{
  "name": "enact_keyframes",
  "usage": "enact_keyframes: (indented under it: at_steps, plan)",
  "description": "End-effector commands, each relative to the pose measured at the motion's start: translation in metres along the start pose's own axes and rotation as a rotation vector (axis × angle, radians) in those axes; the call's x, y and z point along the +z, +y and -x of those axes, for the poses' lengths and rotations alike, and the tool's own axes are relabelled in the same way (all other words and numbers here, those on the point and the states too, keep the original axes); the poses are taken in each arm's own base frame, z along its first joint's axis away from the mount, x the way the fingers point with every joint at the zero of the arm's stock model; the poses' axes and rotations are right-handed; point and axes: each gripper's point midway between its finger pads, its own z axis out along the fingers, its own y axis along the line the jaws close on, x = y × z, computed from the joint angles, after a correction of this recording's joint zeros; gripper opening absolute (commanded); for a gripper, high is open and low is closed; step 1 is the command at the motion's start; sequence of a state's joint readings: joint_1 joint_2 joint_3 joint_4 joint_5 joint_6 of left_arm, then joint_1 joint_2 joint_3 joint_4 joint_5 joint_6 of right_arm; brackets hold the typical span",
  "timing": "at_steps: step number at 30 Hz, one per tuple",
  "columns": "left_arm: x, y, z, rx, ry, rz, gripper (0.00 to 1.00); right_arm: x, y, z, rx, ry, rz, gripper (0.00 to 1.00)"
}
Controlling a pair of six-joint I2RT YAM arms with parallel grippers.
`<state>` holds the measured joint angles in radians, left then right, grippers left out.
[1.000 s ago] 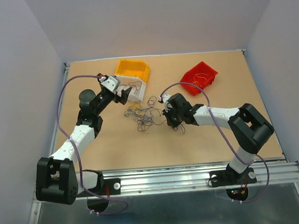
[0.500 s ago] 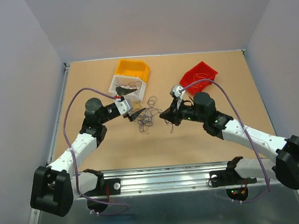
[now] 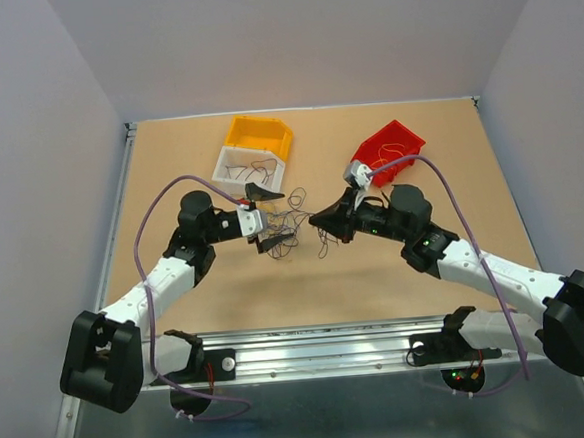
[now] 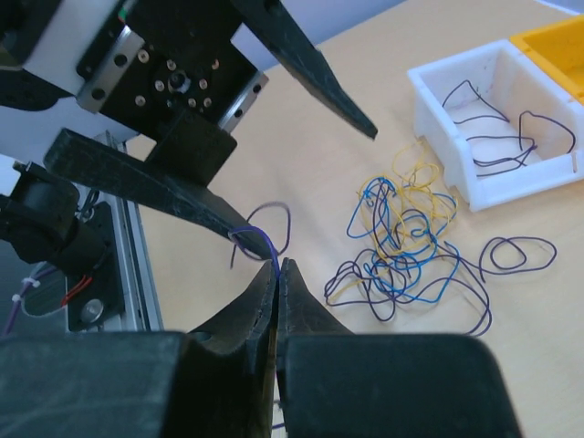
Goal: Untangle the cables
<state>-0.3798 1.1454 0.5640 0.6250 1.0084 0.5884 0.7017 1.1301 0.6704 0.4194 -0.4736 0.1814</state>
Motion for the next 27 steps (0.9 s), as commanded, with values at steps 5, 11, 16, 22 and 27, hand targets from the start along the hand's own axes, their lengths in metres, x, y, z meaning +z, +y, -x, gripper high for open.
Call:
enact_keyframes:
  at_steps: [5, 11, 16, 22, 27]
  plan:
    - [0.009, -0.005, 0.019, 0.022, -0.056, -0.104, 0.99, 0.002, 0.005, 0.024, -0.029, -0.111, 0.011, 0.0]
    - [0.011, -0.012, 0.024, 0.02, -0.066, -0.128, 0.99, 0.008, 0.0, 0.023, -0.023, -0.111, 0.008, 0.0]
    - [0.014, -0.017, 0.026, 0.003, -0.07, -0.155, 0.99, 0.015, -0.003, 0.018, -0.021, -0.101, 0.016, 0.01]
    - [0.016, 0.022, 0.026, -0.043, -0.004, 0.041, 0.95, 0.022, -0.007, 0.012, -0.016, -0.081, 0.015, 0.01]
    - [0.006, 0.059, 0.02, -0.088, 0.019, 0.27, 0.94, 0.02, -0.022, 0.011, -0.004, -0.083, -0.076, 0.01]
